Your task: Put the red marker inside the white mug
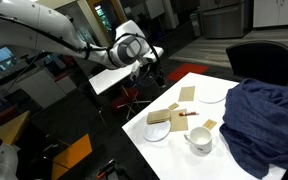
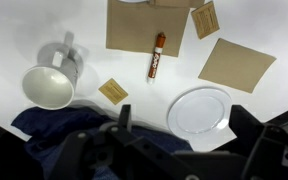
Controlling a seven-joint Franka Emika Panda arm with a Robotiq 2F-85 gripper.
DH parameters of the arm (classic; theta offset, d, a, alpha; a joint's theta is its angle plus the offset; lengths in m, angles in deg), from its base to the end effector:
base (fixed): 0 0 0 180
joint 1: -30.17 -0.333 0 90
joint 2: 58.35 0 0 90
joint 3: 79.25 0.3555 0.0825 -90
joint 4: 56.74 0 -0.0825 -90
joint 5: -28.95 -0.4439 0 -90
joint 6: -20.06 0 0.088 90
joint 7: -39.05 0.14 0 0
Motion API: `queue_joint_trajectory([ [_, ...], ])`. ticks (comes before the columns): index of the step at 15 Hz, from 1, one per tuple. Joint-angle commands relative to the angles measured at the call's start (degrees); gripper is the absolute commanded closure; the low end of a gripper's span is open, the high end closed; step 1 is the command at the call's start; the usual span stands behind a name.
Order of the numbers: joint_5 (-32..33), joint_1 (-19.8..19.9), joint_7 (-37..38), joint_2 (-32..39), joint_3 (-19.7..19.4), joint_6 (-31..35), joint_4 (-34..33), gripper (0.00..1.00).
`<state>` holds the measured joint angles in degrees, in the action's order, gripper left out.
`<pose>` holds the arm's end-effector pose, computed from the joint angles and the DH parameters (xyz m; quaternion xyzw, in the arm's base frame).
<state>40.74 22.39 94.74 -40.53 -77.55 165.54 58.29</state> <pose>0.6764 0.1110 0.2876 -0.9397 0.3177 -0.1263 0.0062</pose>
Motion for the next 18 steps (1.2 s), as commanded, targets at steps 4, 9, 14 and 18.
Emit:
queue_joint_trajectory([
  [4, 1.7, -4.1, 2.8, 6.0, -5.9, 6.3, -1.5, 0.0],
  [9, -0.4, -4.3, 0.2, 7.1, -6.4, 5.7, -0.6, 0.0],
  [14, -0.5, -4.4, 0.1, 7.7, -6.4, 6.0, -0.9, 0.0],
  [18, -5.3, -2.1, -2.8, 11.3, -4.3, 4.2, -4.3, 0.0],
])
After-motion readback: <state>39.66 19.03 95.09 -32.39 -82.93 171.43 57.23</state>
